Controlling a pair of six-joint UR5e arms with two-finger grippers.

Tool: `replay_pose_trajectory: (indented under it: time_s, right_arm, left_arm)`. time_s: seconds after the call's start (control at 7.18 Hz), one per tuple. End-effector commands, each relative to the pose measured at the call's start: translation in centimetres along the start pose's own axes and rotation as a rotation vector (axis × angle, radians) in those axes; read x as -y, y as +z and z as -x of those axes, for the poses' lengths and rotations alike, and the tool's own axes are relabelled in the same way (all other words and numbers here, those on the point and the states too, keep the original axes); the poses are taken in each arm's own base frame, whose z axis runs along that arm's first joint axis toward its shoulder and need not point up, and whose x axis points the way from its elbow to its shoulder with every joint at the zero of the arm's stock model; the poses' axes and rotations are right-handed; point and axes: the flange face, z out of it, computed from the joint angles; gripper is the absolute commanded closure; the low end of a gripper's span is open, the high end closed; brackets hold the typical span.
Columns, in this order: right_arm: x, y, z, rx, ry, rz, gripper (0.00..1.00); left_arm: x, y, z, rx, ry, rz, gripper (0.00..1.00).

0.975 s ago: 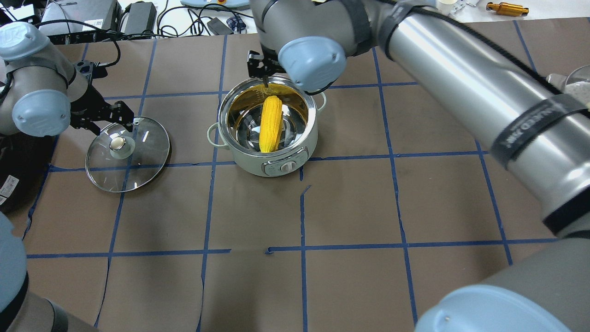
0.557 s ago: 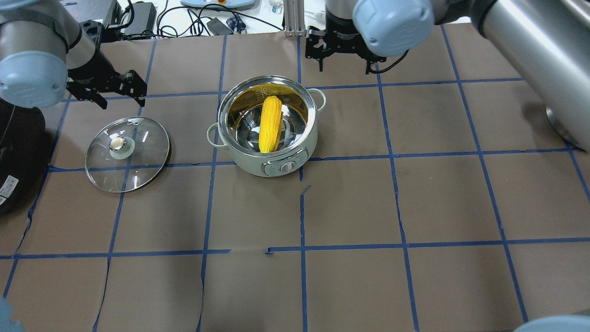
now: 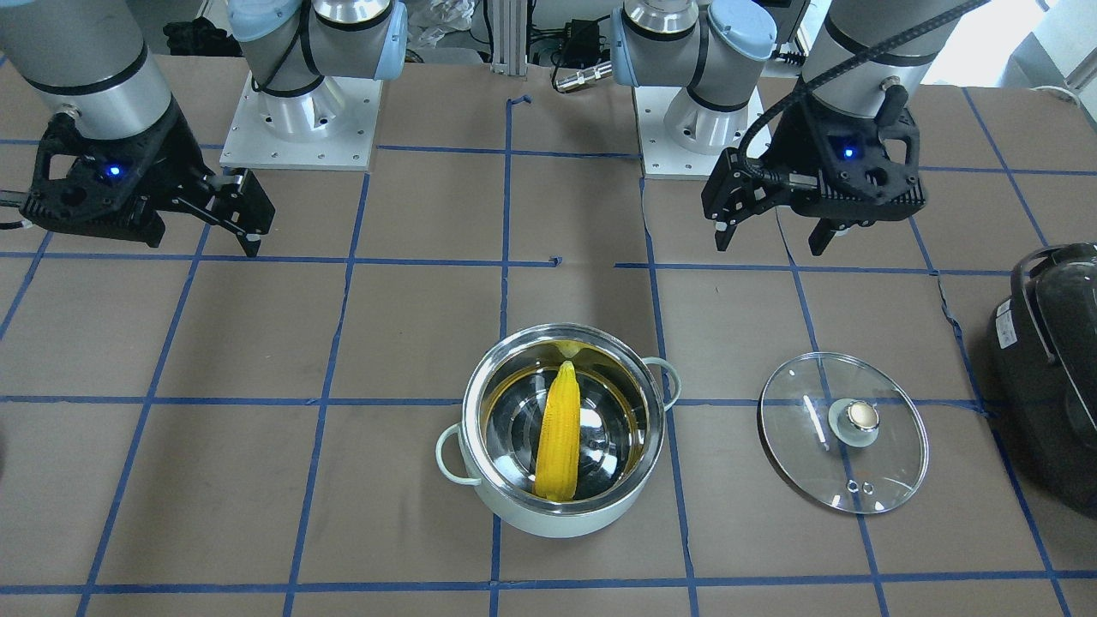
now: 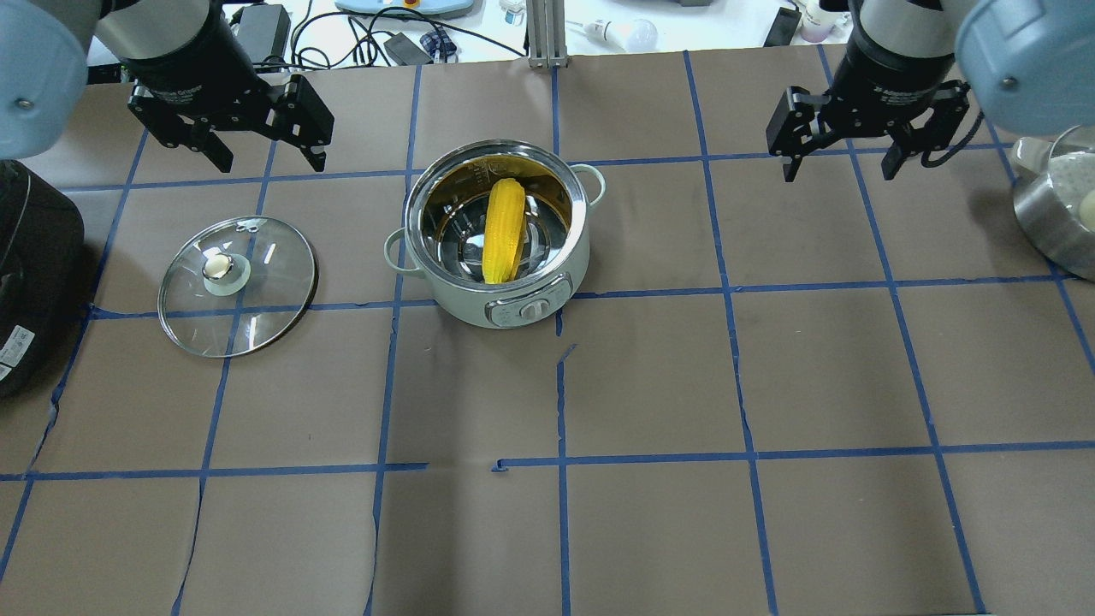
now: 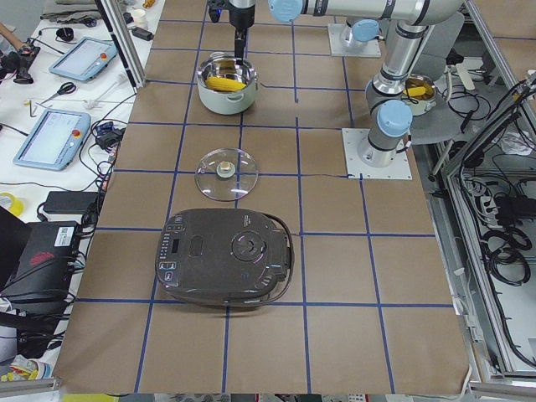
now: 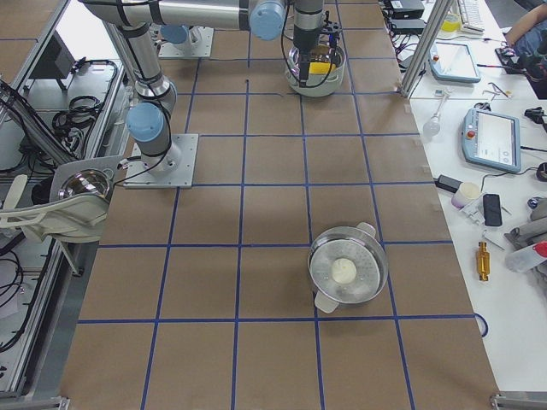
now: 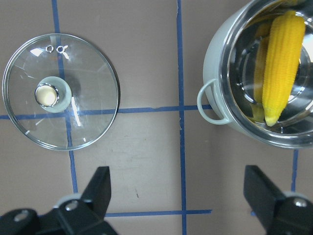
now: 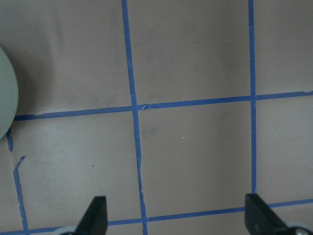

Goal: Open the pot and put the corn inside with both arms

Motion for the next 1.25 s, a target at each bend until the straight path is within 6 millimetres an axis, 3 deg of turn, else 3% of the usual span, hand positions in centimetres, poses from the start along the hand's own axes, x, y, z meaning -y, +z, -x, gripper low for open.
replay_pose_trajectory:
  time_s: [0.0,0.14,1.11]
  right_arm:
    - [-1.7,0.3,-0.1,0.023,0.0,0.034,0.0]
    - [-2.3,-0.8,0.2,0.051,0.007,0.01,0.0]
    - [-2.6,-1.6,0.2,0.05,0.006,0.004,0.0]
  left_arm:
    - [-0.5,-1.5,-0.4,0.005,0.007,-0.02,0.02]
    - [-0.4,-1.1,-0.4,0.006,0.007,-0.014,0.01]
    - [-1.8,-2.1,-0.9,0.001,-0.039,-0.001,0.0]
